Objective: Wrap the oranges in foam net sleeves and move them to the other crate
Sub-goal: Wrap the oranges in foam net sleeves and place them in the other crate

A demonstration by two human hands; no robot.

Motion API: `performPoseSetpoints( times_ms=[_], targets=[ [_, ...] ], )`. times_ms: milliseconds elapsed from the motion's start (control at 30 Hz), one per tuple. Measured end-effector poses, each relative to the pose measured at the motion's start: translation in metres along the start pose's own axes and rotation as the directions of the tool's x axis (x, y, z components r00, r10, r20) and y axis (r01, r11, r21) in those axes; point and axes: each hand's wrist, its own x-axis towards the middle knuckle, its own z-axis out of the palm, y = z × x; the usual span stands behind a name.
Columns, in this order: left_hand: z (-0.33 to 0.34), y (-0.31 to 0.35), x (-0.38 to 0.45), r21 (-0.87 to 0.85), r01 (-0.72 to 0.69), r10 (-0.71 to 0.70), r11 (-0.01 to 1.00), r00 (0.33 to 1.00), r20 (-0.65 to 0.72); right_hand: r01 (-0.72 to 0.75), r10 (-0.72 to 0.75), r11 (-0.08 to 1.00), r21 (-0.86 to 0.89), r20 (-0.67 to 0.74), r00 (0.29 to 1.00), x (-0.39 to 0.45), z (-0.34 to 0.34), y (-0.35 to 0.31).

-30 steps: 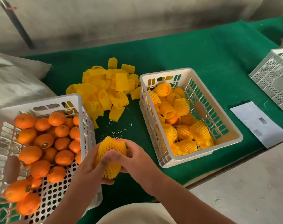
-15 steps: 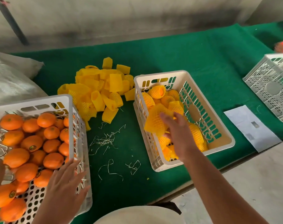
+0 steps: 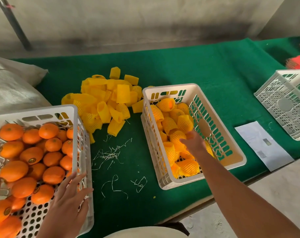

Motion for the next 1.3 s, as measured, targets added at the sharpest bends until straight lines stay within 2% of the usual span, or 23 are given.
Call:
performPoseSetpoints(
  times_ms=[233,333,433,500,600,667,733,833,967,1067,1133,1300],
  targets=[
    [-0.001,-0.001,-0.002,-0.005,0.031,-0.031,0.999,0.999,0.016,0.035,-0.032,0.998,0.046,-0.054,0.998,-0.024,-0.005,0.001],
    [-0.002,0.0,-0.005,-0.007,0.043,-0.042,0.999,0.999,0.021,0.131,-0.124,0.988,0.087,-0.078,0.989,-0.061,0.007,-0.013],
    [-0.005,0.003,-0.008,-0.026,0.07,-0.069,0.997,0.997,0.045,0.219,-0.218,0.966,0.134,-0.028,0.976,-0.102,0.034,-0.034],
    [-0.008,0.001,-0.01,-0.104,0.11,-0.105,0.989,0.993,0.046,0.24,-0.245,0.957,0.163,0.012,0.969,-0.125,0.053,-0.046],
    [-0.015,-0.014,-0.009,-0.269,0.202,-0.225,0.942,0.973,-0.056,0.267,-0.268,0.956,0.12,-0.014,0.963,-0.141,0.07,-0.053],
    [-0.02,-0.036,-0.007,-0.28,0.278,-0.317,0.919,0.943,-0.101,0.278,-0.276,0.957,0.082,-0.031,0.961,-0.14,0.074,-0.051],
    [-0.021,-0.065,-0.006,-0.234,0.353,-0.375,0.906,0.926,-0.051,0.261,-0.259,0.964,0.045,-0.036,0.965,-0.138,0.075,-0.049],
    [-0.023,-0.108,-0.008,-0.064,0.471,-0.46,0.88,0.877,0.142,0.257,-0.257,0.966,-0.003,-0.071,0.964,-0.134,0.079,-0.048],
    [-0.025,-0.148,-0.015,0.191,0.474,-0.511,0.86,0.81,0.289,0.298,-0.301,0.954,-0.041,-0.141,0.943,-0.126,0.085,-0.04],
    [-0.025,-0.16,-0.014,0.26,0.437,-0.498,0.861,0.826,0.264,0.252,-0.252,0.968,-0.02,-0.149,0.956,-0.117,0.087,-0.031],
    [-0.025,-0.164,-0.012,0.247,0.458,-0.508,0.854,0.836,0.206,0.197,-0.196,0.98,0.031,-0.038,0.98,-0.106,0.088,-0.016],
    [-0.028,-0.172,0.0,0.317,0.43,-0.504,0.845,0.839,0.205,0.177,-0.177,0.984,0.032,-0.018,0.984,-0.036,0.101,0.06]
  ],
)
